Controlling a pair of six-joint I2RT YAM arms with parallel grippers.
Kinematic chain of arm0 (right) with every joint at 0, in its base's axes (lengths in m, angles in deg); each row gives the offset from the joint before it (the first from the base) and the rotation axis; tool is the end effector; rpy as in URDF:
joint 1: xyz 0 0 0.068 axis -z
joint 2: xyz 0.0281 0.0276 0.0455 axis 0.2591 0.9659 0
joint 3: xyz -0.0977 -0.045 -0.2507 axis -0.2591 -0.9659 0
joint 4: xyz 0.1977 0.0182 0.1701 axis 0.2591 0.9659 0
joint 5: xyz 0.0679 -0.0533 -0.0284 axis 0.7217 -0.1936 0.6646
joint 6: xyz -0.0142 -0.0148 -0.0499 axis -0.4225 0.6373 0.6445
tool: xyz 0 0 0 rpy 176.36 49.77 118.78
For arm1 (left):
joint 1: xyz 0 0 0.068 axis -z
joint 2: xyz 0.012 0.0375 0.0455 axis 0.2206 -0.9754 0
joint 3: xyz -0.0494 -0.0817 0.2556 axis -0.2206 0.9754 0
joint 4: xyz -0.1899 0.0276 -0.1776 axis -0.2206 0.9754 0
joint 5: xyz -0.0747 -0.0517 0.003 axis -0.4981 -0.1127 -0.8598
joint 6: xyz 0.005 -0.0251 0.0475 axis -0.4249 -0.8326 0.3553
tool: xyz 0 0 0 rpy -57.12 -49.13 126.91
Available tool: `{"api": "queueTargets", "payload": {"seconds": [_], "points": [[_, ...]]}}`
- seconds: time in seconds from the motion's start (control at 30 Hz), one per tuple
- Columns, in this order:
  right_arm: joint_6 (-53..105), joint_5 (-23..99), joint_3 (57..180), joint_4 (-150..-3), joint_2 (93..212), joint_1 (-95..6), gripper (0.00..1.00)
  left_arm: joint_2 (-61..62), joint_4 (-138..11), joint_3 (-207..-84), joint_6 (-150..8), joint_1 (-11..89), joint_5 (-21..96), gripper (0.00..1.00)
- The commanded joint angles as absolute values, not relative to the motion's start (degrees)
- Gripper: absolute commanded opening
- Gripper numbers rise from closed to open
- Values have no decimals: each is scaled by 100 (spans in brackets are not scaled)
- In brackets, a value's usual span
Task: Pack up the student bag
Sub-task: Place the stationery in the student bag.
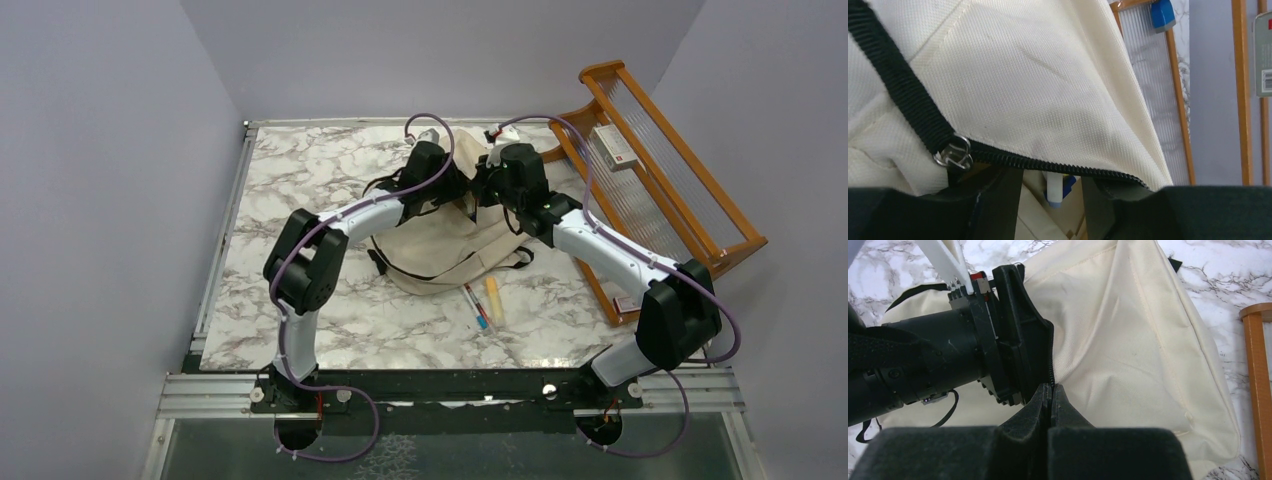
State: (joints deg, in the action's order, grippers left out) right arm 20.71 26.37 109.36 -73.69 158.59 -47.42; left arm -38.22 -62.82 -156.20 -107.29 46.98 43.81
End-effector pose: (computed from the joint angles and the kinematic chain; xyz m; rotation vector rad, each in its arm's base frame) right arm 0.3018 0.1888 0.3027 -0.3109 1.9883 0.4292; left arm 0.3812 -0.2610 0.2257 -0.2465 2.2111 -0.8784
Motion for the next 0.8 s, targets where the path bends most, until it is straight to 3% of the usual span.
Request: {"api": "queueTargets", "payload": {"seconds": [0.0,0.17,0.33,0.57,0.77], "points": [[2031,2788,10997,-7371,15770,-4745,1,-3339,-6280,-15371,-10505,4702,4269,48],[2066,2684,10984,-7432,15798,-4745,1,-2533,-5815,-14953,-10147,4738,4546,49],[2069,2485,10962,-7413,15831,-4745,1,-1161,-5615,-13831,-10082,5066,5562,49],[2178,2300,10967,-7409,15761,-4745,1,99,-4655,-12567,-11422,7041,7413,46],[2163,2227,10779,-7467,15675,-4745,0,-418,-4151,-12429,-12389,8264,7607,43]]}}
